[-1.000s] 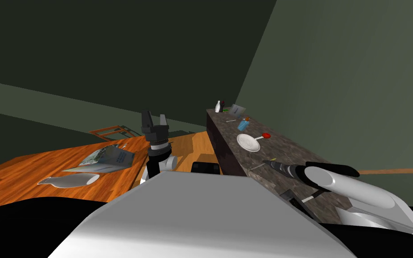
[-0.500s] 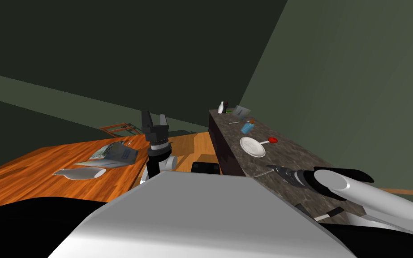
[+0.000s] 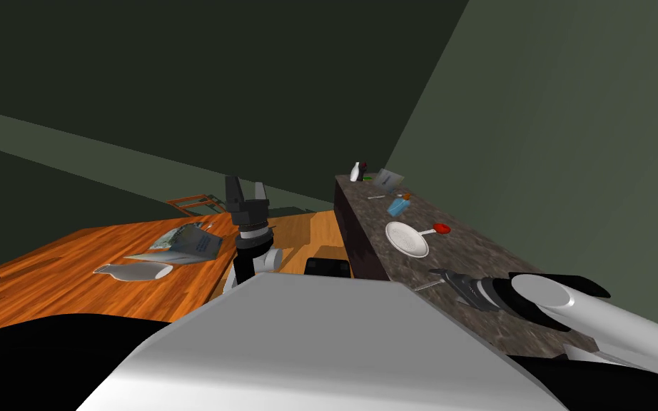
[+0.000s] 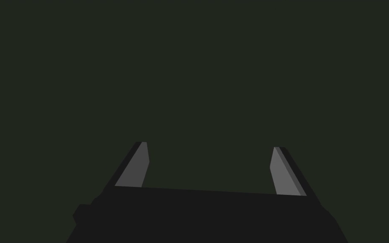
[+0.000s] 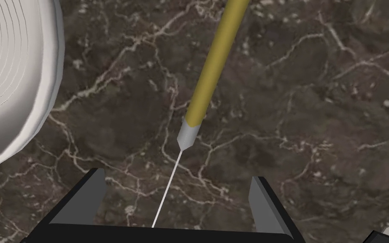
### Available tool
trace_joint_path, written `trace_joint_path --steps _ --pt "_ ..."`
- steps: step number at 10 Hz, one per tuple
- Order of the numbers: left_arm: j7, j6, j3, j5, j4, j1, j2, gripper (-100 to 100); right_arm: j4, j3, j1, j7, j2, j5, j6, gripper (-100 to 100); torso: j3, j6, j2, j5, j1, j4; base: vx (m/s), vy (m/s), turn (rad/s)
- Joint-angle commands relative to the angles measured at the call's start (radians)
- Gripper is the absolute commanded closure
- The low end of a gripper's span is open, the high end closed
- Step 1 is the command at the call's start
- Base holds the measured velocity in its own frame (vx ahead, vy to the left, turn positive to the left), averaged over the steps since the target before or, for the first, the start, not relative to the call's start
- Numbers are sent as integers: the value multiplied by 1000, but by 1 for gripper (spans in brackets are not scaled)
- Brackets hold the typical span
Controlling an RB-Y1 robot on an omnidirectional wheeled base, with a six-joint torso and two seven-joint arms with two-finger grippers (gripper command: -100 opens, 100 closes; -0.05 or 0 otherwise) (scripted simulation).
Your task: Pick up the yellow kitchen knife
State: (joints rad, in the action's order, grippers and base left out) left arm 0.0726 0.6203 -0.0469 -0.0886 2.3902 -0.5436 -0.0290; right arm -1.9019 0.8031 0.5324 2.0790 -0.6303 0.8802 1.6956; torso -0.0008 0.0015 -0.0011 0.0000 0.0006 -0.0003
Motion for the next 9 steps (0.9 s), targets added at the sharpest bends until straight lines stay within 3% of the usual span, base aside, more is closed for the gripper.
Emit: trace_joint_path --steps 1,5,6,9 --pt "0 0 0 0 0 0 0 0 7 9 4 32 4 5 23 -100 0 0 0 0 0 0 31 -10 67" --pt "0 0 0 0 0 0 0 0 72 52 6 140 12 28 124 -100 0 0 0 0 -1 0 39 -15 85" --pt "0 0 0 0 0 0 0 0 72 52 6 145 12 28 124 -100 -1 0 -1 0 -1 0 35 -19 28" --pt "0 0 0 0 0 0 0 0 108 75 6 204 18 39 185 -100 0 0 -1 0 0 0 35 -14 53"
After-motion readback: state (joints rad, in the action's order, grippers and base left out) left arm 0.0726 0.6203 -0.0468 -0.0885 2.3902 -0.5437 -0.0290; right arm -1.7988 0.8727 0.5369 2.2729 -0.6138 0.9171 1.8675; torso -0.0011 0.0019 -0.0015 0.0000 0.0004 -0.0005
